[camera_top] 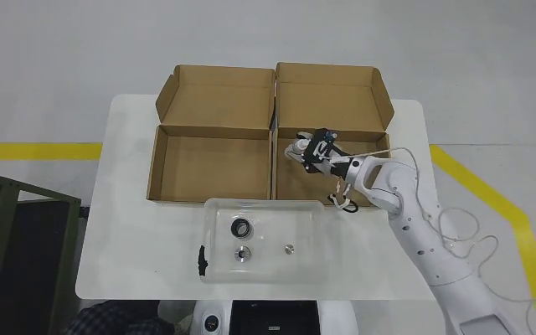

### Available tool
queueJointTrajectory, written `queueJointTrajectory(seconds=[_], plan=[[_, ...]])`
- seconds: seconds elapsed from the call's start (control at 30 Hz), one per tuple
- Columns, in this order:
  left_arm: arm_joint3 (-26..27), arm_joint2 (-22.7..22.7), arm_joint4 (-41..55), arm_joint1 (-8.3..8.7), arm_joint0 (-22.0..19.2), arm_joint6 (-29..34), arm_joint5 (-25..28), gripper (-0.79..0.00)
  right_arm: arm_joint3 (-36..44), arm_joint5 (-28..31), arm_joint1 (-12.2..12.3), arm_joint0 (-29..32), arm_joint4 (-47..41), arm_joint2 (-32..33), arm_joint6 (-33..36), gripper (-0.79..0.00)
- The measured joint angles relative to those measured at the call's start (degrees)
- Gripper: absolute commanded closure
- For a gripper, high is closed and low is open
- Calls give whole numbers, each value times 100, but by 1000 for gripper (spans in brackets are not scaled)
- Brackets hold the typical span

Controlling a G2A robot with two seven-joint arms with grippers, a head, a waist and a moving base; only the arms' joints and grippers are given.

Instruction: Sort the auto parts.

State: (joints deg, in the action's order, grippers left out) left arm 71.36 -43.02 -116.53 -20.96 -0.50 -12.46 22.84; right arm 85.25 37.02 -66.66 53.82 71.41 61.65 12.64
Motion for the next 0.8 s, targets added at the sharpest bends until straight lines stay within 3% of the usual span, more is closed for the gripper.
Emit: queueJointTrajectory(seconds=[0.07,0.13,0.47,0.57,0.63,0.67,0.8], plan=[[0,0,0,0,0,0,0,-785,-106,-9,-15,-49,-10,-56,68,0],[0,0,0,0,0,0,0,-785,-187,-14,-27,-85,-22,-95,119,-126],[0,0,0,0,0,0,0,-785,-517,7,-89,-255,-5,-319,285,-274],[0,0,0,0,0,0,0,-785,-576,-13,-98,-270,37,-356,318,-406],[0,0,0,0,0,0,0,-785,-585,-22,-102,-270,45,-367,320,-742],[0,0,0,0,0,0,0,-785,-581,-25,-103,-270,48,-368,322,-785],[0,0,0,0,0,0,0,-785,-458,-53,-98,-258,59,-330,351,-785]])
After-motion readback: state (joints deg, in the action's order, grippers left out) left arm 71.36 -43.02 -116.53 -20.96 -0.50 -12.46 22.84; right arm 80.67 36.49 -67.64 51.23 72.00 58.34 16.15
